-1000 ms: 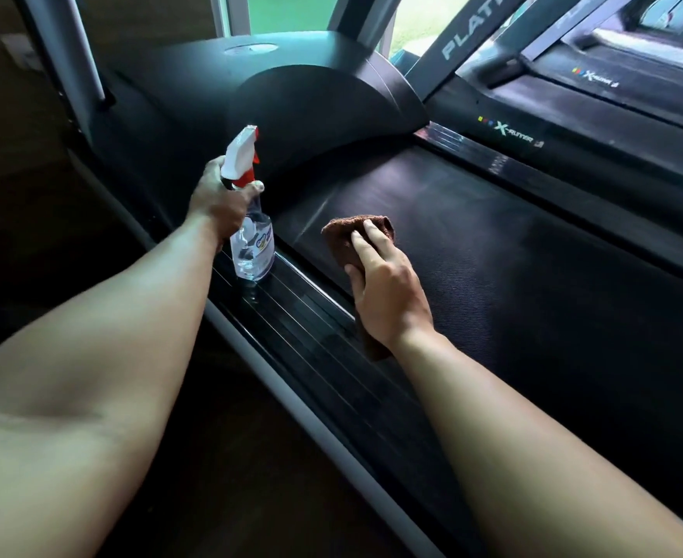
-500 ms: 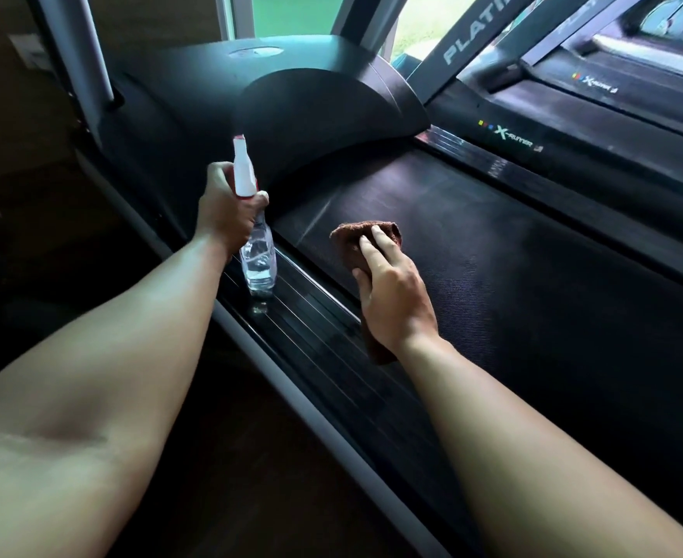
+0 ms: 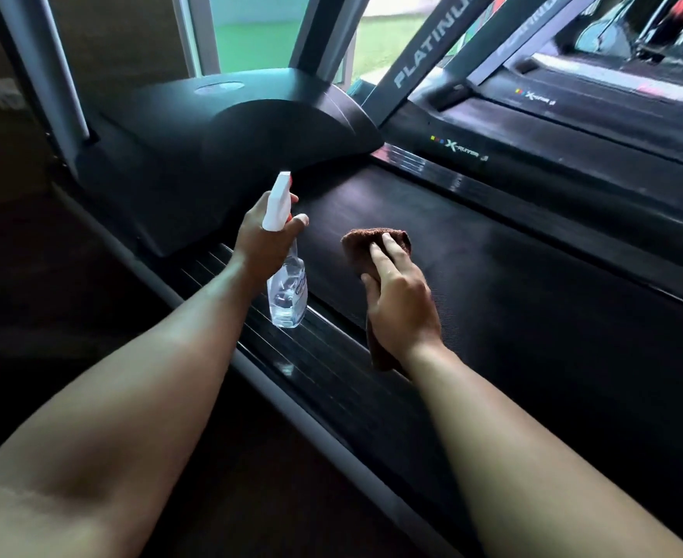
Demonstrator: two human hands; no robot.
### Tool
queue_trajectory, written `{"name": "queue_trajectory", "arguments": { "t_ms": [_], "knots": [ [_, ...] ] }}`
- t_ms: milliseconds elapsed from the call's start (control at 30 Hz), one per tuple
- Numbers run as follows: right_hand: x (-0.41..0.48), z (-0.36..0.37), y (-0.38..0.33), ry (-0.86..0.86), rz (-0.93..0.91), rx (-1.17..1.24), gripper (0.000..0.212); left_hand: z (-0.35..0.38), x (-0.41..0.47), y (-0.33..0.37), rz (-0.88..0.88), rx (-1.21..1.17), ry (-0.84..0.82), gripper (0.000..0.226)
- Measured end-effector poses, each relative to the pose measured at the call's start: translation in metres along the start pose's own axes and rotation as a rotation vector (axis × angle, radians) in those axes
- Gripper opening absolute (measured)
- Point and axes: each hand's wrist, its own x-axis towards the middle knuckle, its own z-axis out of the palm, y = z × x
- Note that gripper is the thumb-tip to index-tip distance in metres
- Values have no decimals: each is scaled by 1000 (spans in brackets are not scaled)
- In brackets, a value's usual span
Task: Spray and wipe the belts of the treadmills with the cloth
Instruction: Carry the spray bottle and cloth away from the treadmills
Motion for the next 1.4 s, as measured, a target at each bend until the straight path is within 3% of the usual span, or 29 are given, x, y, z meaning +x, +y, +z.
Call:
{"name": "queue_trajectory", "arguments": {
  "t_ms": [367,800,1067,1400],
  "knots": [
    [-65,-112,28,150,87,-50,49,71,-89,72,88,-103,-220,29],
    [-210,-235,71,233,273,-163,50,159,-230,160,152,-133,-472,29],
    [-275,-297,110,341,379,-253,48,225,-297,186,147,-167,-648,30],
    [-300,-321,191,343,519,-282,49,322,-333,187,128,-111,-735,33]
  ]
}}
